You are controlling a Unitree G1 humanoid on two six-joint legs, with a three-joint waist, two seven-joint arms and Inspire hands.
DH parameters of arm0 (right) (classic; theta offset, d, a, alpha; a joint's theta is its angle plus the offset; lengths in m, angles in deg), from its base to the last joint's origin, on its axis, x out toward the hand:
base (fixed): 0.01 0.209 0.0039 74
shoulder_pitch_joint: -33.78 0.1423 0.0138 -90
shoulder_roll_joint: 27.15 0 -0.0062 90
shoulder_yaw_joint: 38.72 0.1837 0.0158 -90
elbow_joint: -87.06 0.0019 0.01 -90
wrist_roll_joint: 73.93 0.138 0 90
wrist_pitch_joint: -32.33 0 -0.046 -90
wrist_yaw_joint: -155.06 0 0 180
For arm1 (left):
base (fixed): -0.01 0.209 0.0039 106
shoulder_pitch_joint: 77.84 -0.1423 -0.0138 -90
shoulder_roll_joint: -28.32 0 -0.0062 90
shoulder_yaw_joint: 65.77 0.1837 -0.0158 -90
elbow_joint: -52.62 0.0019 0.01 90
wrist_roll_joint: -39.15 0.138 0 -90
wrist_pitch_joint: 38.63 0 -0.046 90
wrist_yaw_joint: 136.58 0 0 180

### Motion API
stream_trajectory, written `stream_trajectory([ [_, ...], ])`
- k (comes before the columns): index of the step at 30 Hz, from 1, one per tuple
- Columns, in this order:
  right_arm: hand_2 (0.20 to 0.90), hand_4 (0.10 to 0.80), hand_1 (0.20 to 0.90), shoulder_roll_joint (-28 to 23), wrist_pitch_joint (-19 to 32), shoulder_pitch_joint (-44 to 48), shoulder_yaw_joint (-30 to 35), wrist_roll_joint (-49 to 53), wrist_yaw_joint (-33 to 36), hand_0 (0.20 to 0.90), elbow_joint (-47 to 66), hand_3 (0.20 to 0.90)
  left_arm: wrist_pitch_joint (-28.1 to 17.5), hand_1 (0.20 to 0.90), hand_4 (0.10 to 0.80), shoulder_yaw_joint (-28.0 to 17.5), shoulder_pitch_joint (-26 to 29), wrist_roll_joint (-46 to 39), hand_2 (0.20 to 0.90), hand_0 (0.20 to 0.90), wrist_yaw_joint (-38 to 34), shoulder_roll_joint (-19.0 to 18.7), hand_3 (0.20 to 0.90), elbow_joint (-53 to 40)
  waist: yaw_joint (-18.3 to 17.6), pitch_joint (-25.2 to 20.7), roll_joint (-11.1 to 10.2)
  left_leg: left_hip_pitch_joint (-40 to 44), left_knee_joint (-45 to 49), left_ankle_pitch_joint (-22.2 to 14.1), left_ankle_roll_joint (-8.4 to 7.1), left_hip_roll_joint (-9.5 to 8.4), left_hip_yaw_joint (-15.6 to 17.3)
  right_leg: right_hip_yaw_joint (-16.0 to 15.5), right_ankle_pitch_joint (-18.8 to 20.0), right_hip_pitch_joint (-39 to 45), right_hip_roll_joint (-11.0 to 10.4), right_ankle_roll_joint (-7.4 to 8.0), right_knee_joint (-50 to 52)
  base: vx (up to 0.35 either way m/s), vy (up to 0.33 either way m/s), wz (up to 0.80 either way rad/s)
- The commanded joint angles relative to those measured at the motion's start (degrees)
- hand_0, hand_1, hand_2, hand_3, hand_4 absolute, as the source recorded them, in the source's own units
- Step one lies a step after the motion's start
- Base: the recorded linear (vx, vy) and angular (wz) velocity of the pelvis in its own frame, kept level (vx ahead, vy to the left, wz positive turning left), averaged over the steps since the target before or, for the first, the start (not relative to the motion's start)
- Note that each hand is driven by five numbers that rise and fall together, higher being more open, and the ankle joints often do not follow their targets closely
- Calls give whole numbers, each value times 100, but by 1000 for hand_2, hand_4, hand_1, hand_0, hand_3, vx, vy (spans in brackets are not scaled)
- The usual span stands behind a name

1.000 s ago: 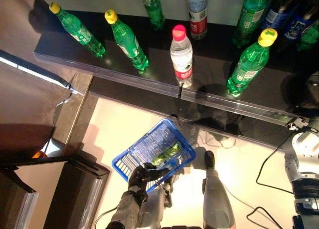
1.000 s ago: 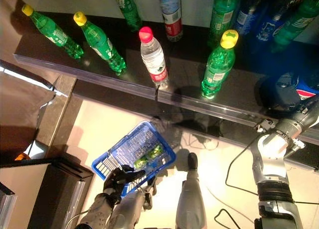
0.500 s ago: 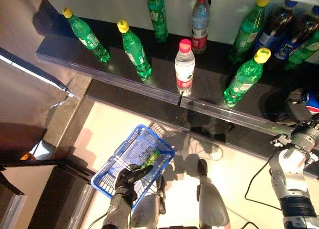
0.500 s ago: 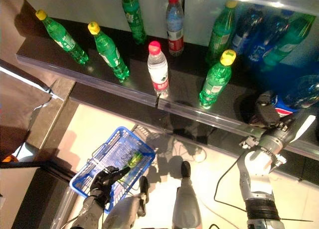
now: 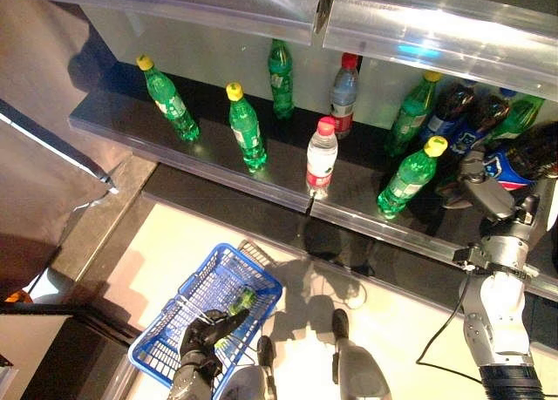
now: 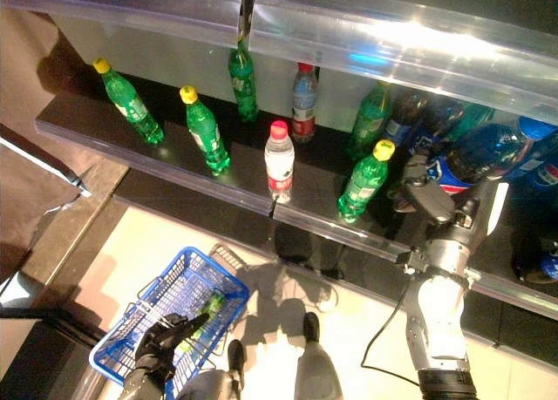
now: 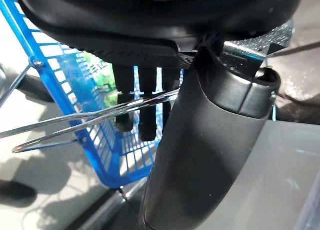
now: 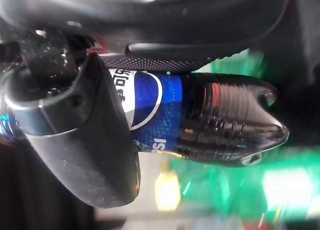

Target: Pick up the drink and place into the basket.

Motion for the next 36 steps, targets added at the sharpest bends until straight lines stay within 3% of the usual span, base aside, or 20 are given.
stream_trajectory([
  [1,300,100,300,-172,799,91,131,184,-628,300,1166,200,-928,300,100,-150,-212,203,300,300,310,-826,200,-976,51,-1150,-100,-324,330,-92,221,-207,291,0,-812,331,197,-209,367,2,44,0],
  [7,300,100,300,-49,416,-126,-85,704,-1333,300,1610,200,-876,300,100,-266,-221,263,300,300,333,-999,200,-1983,42,-1183,-89,-250,285,-102,225,-209,277,-36,-871,404,194,-212,377,-13,34,1],
  [17,300,100,300,-187,-86,-153,-877,1133,-2349,300,2035,200,220,300,100,-120,-272,97,300,300,889,-1580,200,-4516,253,-1145,-51,-258,322,-62,247,-230,116,-234,-919,506,189,-234,397,-6,4,2],
  [26,300,100,300,-308,-172,-66,-1412,1078,-2500,300,2203,200,1144,300,100,-321,-312,-363,300,300,1404,-2140,200,-6116,490,-1069,-45,-332,390,-15,250,-267,-53,-449,-909,564,151,-228,375,-9,7,13],
  [36,300,100,300,-348,-143,417,-2090,1087,-2323,300,2265,200,2259,300,100,-210,-29,-1324,300,300,2017,-2709,200,-6983,677,-1058,59,-363,346,56,265,-353,-265,-614,-869,569,77,-182,369,-12,31,14],
])
